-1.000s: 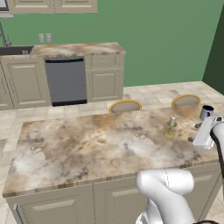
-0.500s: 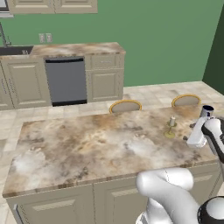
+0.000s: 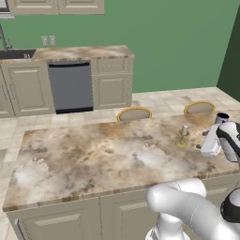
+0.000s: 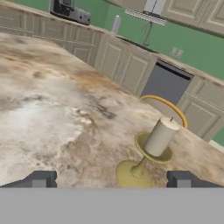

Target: Pick the candle and candle from the dining table and place them in the open cabinet. Close the cabinet after placing the objects.

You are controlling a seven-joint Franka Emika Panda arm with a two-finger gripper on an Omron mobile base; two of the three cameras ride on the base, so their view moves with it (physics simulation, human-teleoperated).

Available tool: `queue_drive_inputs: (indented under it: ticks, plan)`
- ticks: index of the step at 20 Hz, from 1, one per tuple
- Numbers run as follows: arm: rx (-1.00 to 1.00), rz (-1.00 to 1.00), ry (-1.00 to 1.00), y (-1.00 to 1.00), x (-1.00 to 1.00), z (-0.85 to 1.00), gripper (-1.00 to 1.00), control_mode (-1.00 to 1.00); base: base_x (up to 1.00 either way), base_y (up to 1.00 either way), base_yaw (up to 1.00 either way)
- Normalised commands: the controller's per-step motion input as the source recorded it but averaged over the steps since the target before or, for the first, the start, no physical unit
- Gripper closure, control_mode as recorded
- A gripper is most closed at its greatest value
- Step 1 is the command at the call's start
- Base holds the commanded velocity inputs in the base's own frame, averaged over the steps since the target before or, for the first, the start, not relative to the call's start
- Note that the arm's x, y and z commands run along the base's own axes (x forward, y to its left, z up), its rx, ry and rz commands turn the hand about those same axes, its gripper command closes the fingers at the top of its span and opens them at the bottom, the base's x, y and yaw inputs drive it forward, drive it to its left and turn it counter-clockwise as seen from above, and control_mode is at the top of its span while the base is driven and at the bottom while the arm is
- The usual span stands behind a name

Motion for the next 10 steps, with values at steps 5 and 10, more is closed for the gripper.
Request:
queue_drive_inputs:
  ticks: [5,10]
  plan:
    - [0.02,0.0,0.0,-0.08,0.06,-0.1,-1.0,-1.0,0.0,0.0,0.0]
    - [0.03,0.0,0.0,-0.09,0.1,-0.08,-1.0,-1.0,0.0,0.0,0.0]
